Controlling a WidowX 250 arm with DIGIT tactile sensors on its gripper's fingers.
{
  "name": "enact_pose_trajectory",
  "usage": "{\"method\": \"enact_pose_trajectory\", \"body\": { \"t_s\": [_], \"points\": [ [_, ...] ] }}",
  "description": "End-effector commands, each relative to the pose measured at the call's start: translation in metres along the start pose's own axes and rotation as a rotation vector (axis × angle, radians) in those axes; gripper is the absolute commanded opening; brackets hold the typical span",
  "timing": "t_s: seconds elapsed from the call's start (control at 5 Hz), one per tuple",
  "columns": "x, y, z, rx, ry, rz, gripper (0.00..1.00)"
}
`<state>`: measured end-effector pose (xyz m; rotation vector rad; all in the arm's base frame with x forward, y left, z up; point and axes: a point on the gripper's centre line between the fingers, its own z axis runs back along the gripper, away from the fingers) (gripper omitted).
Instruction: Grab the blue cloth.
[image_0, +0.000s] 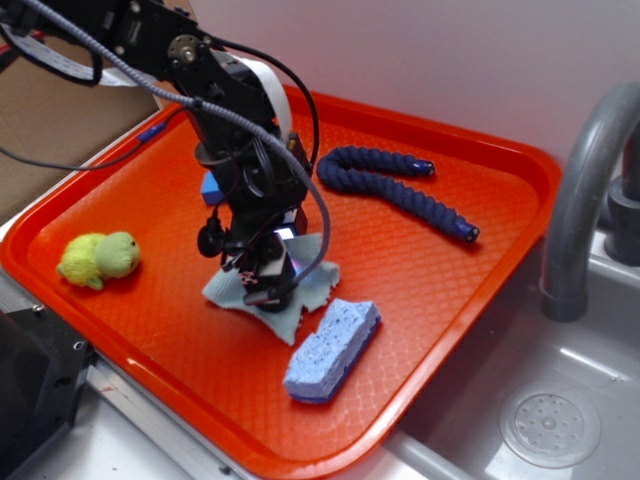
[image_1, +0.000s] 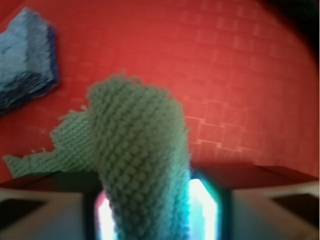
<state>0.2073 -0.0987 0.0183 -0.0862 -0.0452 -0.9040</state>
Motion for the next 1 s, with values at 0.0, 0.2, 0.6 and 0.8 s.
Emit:
{"method": "enact_pose_trajectory", "body": {
  "t_s": [0.0,0.2,0.6,0.8],
  "points": [
    [-0.004,0.006,0.084,0.278,0.118,0.499,0.0],
    [-0.005,0.014,0.135,0.252,0.122,0.751,0.0],
    [-0.012,0.024,0.224,0.284,-0.055,1.162,0.0],
    [-0.016,0.034,0.215,0.225,-0.111,1.115,0.0]
  ]
}}
